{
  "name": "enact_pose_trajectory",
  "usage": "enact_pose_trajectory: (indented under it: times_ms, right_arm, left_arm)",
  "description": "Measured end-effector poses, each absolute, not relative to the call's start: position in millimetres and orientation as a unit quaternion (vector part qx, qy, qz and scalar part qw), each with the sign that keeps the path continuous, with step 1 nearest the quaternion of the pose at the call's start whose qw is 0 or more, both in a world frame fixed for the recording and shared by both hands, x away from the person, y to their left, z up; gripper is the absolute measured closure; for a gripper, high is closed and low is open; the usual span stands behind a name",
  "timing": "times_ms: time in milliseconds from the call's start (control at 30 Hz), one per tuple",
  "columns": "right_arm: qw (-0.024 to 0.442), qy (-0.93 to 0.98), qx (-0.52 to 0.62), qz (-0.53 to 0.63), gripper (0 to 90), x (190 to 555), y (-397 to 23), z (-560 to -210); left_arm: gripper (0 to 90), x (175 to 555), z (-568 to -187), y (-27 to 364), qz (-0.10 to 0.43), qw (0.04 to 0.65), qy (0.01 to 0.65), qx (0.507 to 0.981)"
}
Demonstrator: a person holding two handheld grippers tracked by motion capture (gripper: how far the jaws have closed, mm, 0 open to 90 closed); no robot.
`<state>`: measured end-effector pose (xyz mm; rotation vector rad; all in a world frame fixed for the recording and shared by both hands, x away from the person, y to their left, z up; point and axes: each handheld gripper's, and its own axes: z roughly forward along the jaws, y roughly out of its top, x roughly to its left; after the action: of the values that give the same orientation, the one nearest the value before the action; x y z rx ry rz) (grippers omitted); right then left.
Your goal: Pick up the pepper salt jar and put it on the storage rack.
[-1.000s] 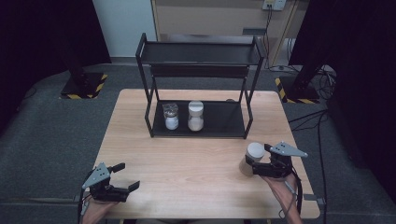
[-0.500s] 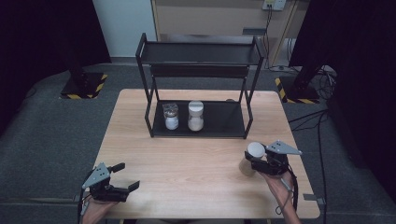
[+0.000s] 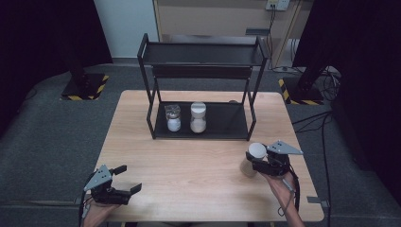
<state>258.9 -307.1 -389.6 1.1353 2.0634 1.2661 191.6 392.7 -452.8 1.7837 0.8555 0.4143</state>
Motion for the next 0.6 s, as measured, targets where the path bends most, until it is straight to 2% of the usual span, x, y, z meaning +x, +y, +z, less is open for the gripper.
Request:
enact_pose_trajectory:
  times_ms: [600]
  right_arm:
    - [0.226, 0.759, 0.388, 0.471, 33.5, 295.1, -277.2, -344.5]
  left_arm:
    - [1.6, 192.3, -452.5, 392.2, 0.172, 0.530, 0.356, 0.750]
